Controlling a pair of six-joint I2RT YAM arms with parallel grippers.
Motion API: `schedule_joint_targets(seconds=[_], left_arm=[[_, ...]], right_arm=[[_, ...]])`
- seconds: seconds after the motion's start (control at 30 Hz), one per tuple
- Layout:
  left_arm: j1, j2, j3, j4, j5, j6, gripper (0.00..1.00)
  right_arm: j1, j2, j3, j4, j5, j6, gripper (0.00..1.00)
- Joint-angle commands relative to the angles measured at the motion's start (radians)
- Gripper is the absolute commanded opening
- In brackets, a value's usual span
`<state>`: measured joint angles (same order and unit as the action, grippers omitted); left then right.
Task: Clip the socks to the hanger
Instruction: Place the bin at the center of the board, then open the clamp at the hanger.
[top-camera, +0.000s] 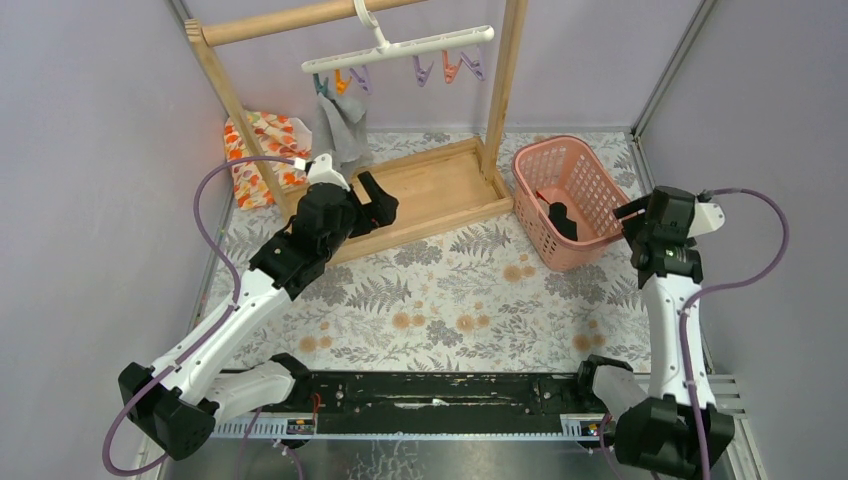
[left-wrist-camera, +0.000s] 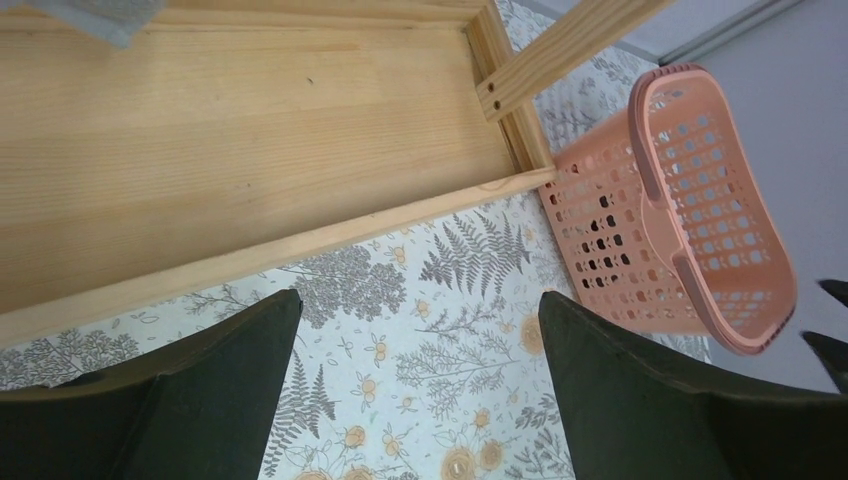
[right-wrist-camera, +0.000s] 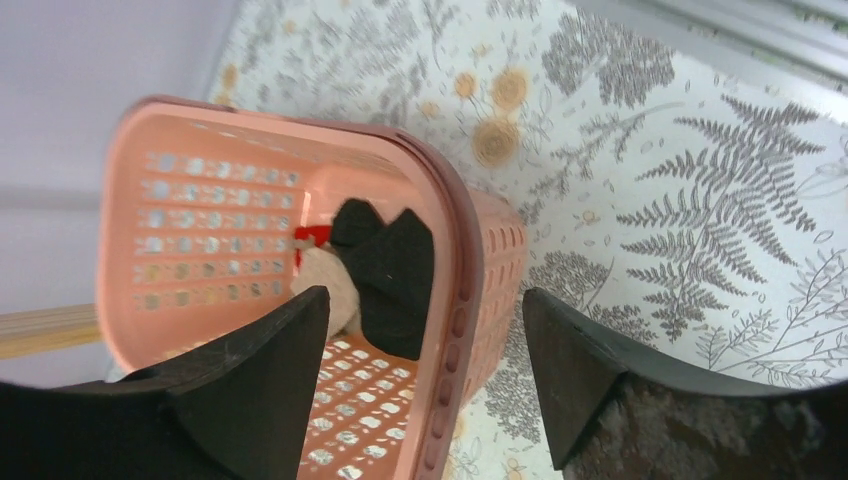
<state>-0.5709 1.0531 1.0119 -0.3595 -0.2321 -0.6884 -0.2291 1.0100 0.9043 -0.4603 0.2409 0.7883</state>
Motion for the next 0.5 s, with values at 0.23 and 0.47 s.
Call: schedule_joint_targets(seconds=[0.23,0.47], left_arm=[[0.006,-0.023,-0.045,0.156,0.045,0.069,0.98],[0.008,0.029,-0.017,0.212,0.122,0.117,0.97]], right_arm=[[0.001,-0.149,0.101,0.09,-0.096,-0.168,0.7],[0.033,0.159,0.322,-0.056,-0.256,-0.391,0.71]])
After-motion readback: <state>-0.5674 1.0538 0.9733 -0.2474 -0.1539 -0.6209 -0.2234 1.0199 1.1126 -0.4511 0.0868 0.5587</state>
